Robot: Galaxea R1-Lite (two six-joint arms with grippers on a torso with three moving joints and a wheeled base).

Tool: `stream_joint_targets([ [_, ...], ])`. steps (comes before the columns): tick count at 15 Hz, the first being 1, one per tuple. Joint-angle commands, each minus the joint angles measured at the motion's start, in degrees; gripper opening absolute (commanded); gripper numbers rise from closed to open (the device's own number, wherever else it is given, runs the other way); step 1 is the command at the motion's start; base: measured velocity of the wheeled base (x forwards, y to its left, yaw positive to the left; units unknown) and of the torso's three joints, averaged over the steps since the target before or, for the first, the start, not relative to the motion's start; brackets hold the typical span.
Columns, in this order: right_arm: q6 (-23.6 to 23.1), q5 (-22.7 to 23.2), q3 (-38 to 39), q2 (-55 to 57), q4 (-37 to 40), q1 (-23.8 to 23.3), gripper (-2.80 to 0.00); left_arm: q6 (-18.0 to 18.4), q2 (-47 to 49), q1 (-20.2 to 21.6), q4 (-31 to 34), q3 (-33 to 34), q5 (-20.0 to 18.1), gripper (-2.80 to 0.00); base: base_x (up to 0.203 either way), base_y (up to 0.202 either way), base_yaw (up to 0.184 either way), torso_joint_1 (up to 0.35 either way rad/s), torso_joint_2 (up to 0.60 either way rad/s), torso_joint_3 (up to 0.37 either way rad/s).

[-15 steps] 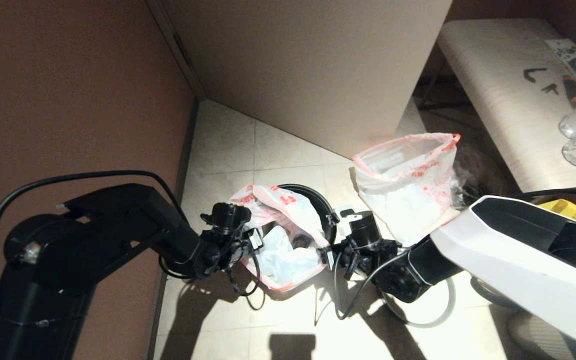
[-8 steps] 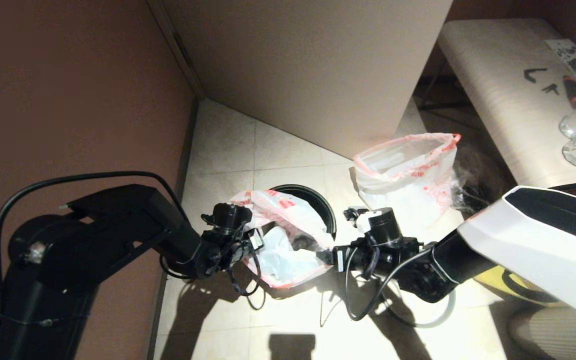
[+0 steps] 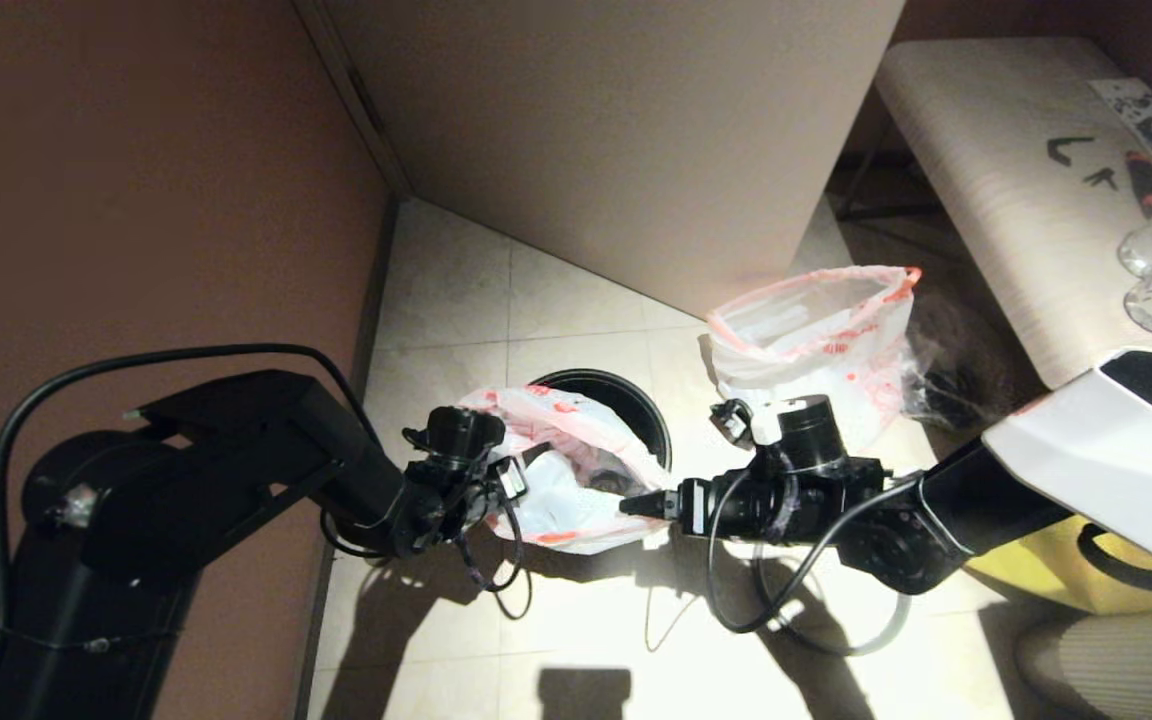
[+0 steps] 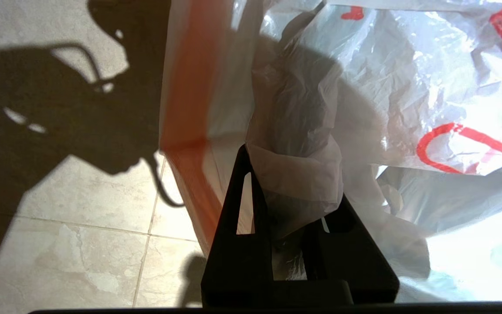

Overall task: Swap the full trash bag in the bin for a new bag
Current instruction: Put the new garbage bag on the trash can

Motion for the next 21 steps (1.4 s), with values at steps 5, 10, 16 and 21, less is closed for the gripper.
stream_joint_targets([
  [5, 0.16, 13.92, 3.10, -2.59, -0.42, -2.37, 0.00, 0.66, 0.62, -0.01, -0.23, -0.09, 0.51, -2.80, 0.000, 0.000, 0.000, 0.000, 0.00, 0.000],
  [10, -1.06, 4.68, 4.91, -7.73, -0.31, -1.47, -2.80, 0.58, 0.09, 0.08, -0.24, 0.09, 0.51, -2.80, 0.000, 0.000, 0.000, 0.000, 0.00, 0.000],
  [16, -9.31, -15.95, -0.98, -12.87, 20.82, 8.10, -2.80, 0.35, -0.48, -0.01, -0.63, 0.44, 0.11, -2.80, 0.000, 0.000, 0.000, 0.000, 0.00, 0.000],
  [21, -13.48, -25.58, -9.53, -2.70, 23.58, 12.29, -2.80, 0.31, -1.35, -0.35, -0.87, 1.48, -2.80, -2.80, 0.000, 0.000, 0.000, 0.000, 0.00, 0.000],
])
